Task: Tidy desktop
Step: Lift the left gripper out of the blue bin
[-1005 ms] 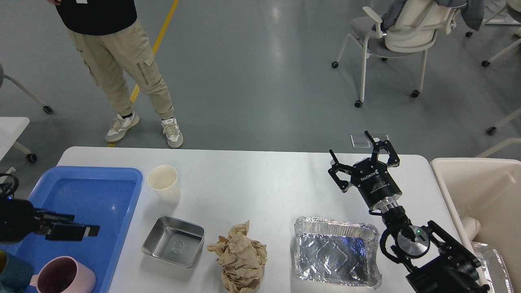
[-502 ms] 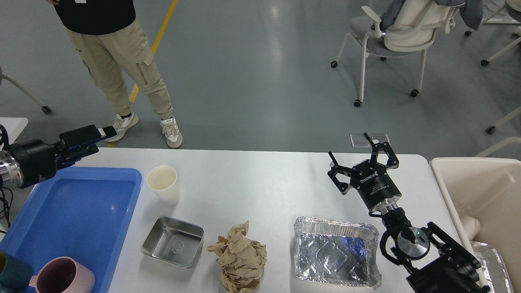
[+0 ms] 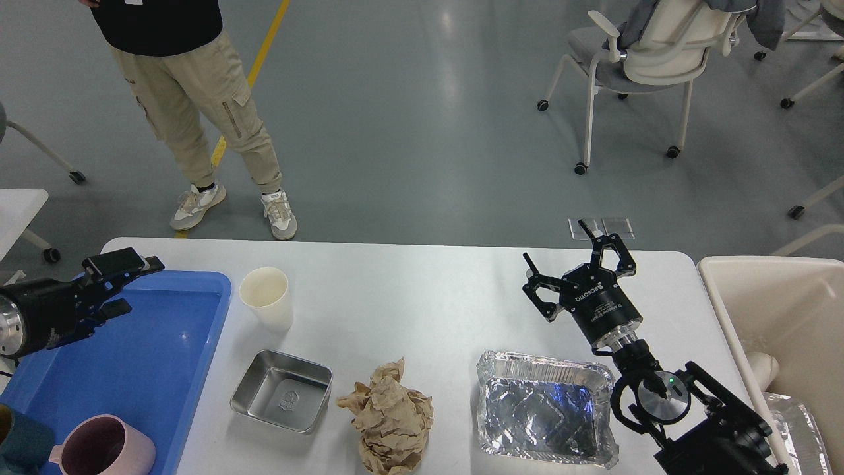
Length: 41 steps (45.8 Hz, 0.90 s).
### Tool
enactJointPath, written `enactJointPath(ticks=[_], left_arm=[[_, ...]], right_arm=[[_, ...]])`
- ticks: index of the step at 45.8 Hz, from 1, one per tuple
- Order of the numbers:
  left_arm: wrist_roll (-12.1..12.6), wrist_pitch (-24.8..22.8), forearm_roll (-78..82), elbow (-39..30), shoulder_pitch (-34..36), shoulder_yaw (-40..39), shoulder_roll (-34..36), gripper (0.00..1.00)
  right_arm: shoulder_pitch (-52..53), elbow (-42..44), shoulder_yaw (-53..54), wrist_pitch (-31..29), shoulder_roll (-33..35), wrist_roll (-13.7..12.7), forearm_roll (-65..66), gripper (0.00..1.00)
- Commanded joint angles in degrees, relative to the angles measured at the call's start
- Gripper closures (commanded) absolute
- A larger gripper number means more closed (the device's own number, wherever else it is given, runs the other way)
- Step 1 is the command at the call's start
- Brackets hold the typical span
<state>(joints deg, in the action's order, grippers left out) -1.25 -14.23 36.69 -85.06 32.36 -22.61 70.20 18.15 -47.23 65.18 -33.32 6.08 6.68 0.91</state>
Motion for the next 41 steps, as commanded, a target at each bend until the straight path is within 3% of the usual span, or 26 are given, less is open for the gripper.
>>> enactJointPath(ticks=[1, 11, 20, 29, 41], left_arm=[[0.81, -2.72, -0.04, -3.53, -0.19, 0.63, 4.33, 0.03], [1.51, -6.86, -0.39, -9.95, -0.98, 3.53, 15.13, 0.03], [0.28, -7.47, -4.69, -11.89, -1.16, 7.22, 20.77, 0.03], [-2.26, -6.77, -7.69, -11.62, -1.07, 7.22, 21.12, 0.03], [-2.53, -1.33, -7.60, -9.43, -0.98, 6.79, 16.99, 0.03]], right_arm=[[-0.13, 0.03, -0.14, 0.01, -0.20, 0.00, 0.06, 0.00], [-0.04, -0.06, -0.05, 0.10, -0.46, 0.00, 0.06, 0.00], [0.05, 0.12, 0.21, 0.09, 0.33, 0.00, 0.06, 0.00], [0.31, 0.12, 0.48, 0.09, 1.56, 0.00, 0.06, 0.00], [0.22, 0.12, 0.65, 0.09, 1.83, 0.00, -0.03, 0.00]])
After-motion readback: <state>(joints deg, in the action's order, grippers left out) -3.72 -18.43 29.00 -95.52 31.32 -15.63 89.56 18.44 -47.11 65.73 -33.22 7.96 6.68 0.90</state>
